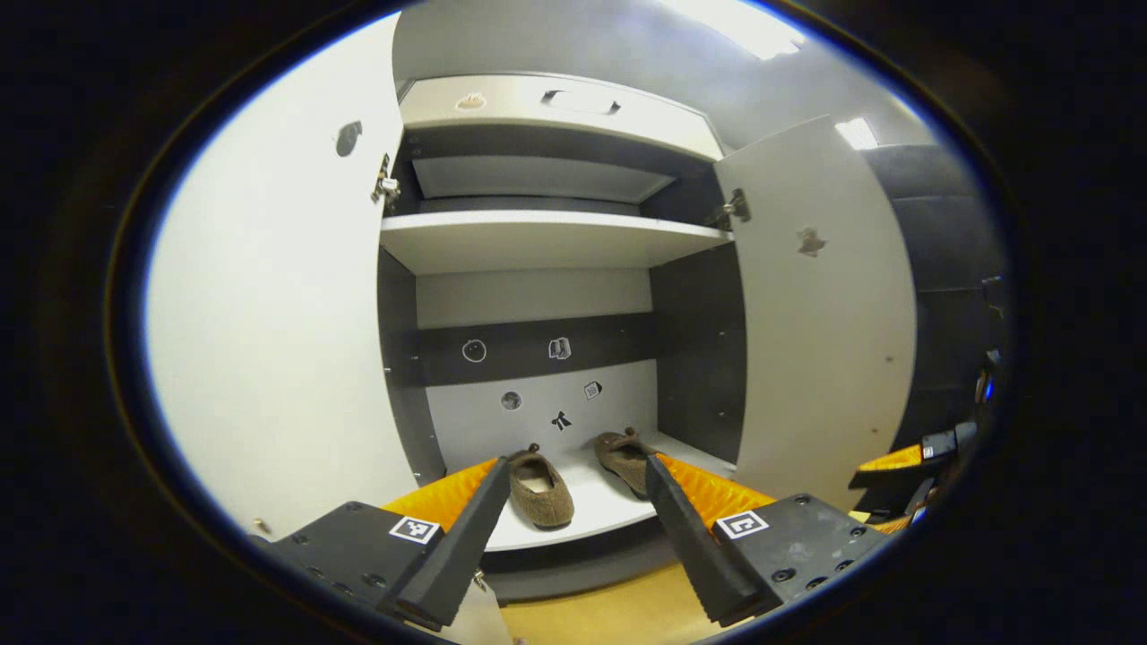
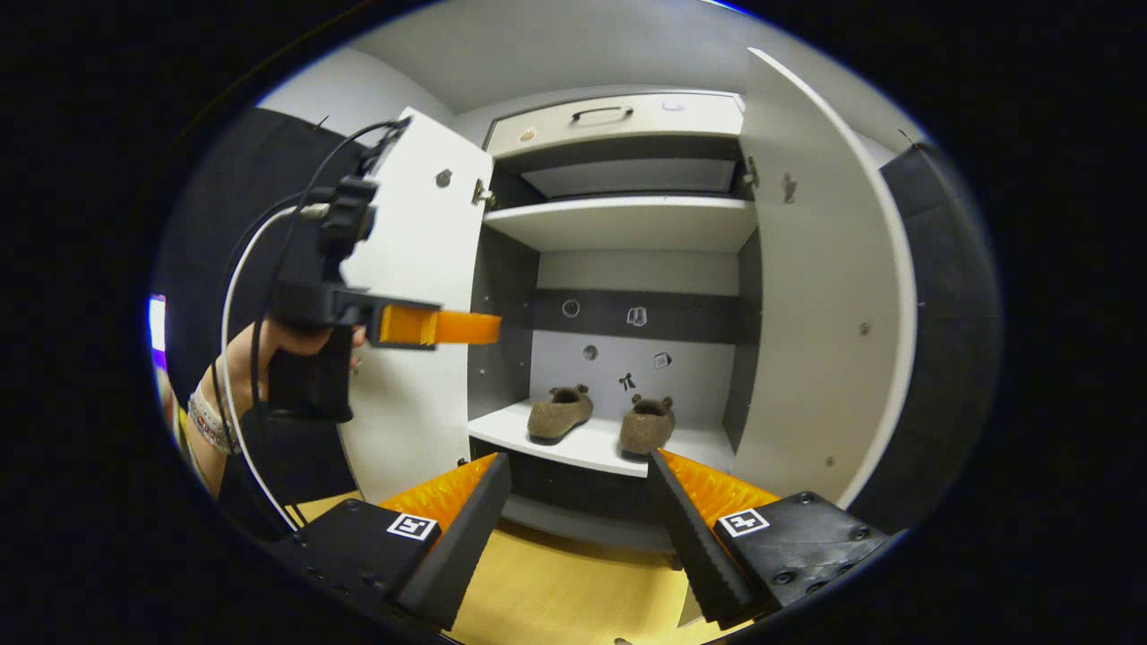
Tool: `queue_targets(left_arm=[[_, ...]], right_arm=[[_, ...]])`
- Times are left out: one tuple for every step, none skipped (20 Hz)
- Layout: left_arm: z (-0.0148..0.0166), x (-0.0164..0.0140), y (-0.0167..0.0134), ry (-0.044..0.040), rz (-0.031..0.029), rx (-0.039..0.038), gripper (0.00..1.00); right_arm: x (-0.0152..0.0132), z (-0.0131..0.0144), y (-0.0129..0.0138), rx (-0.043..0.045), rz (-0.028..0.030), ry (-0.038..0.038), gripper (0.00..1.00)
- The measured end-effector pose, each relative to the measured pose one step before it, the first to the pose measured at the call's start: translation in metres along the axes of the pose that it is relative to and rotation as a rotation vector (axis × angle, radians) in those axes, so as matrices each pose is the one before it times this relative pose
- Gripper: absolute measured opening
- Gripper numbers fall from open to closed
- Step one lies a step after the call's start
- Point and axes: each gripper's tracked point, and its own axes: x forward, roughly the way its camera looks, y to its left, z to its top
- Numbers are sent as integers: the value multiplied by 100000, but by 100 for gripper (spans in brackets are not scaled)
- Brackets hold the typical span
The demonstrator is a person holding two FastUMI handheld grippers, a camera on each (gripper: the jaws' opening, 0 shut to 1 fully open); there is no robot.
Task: Grab one shoe with the right hand and put it into the shoe cabinet, grab the other shoe with the left hand and put it into the shoe cabinet; then close the right door with the right hand and the left door with the left hand.
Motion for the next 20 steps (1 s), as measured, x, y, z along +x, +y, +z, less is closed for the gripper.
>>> queue_targets(left_arm=[[26, -1908, 144, -113, -592, -515, 100], [45, -1768, 169, -184, -711, -1501, 99], [101, -1542, 194, -109, -1053, -2570, 96], [-114, -1426, 150, 222, -1632, -4117, 96], [27, -1259, 187, -526, -1983, -4836, 96], [112, -1065, 377, -869, -1451, -4633, 96], [212, -1119, 619, -1040, -217, -3633, 96], [335, -1121, 910, -1614, 999, -2385, 96], [452, -806, 1073, -1841, 2116, -1043, 98], [409, -822, 764, -1327, 968, -1152, 97], [59, -730, 878, -864, 3116, -974, 92], [-35, -640, 1220, -43, 4257, -62, 93], [154, -735, 1176, -162, 4369, 591, 94], [121, -578, 952, -680, 3778, 696, 94], [208, -574, 570, -765, 3022, 918, 94], [301, -666, 888, -677, 3526, 941, 94], [319, -723, 1094, -172, 3696, 975, 95], [-1, -371, 1069, -151, 3824, 714, 94], [-261, -190, 938, 384, 3433, 187, 95], [-163, -322, 642, 740, 2739, -139, 94]], right_arm=[[-1267, 991, -1664, -118, -3818, -1490, 98], [-1407, 697, -2003, -749, -4991, -1224, 98], [-1225, 466, -2234, -1072, -5775, -687, 98], [-996, 403, -2296, -649, -5870, -548, 98], [-538, 344, -2226, -22, -5042, -759, 98], [-88, 22, -2271, 449, -4922, -265, 98], [156, -328, -2127, 830, -4480, 974, 98], [432, -167, -1734, 801, -3007, 509, 98], [545, -108, -1203, 456, -1627, 409, 98], [713, 59, -854, -110, -852, -168, 98], [725, 30, -581, -454, -350, -667, 98], [645, 142, -521, -386, -44, -724, 98], [824, 17, -205, 304, 522, -548, 97], [618, 19, 183, 864, 1471, -160, 98], [732, -440, 254, 850, 2043, 756, 98], [664, -455, 29, -104, 941, 1190, 100], [462, -242, -480, -795, 226, 430, 98], [282, -60, 124, 1336, 1808, 422, 96], [96, -162, 533, 2372, 2550, 636, 96], [134, 21, 789, 1559, 3376, 563, 98]])
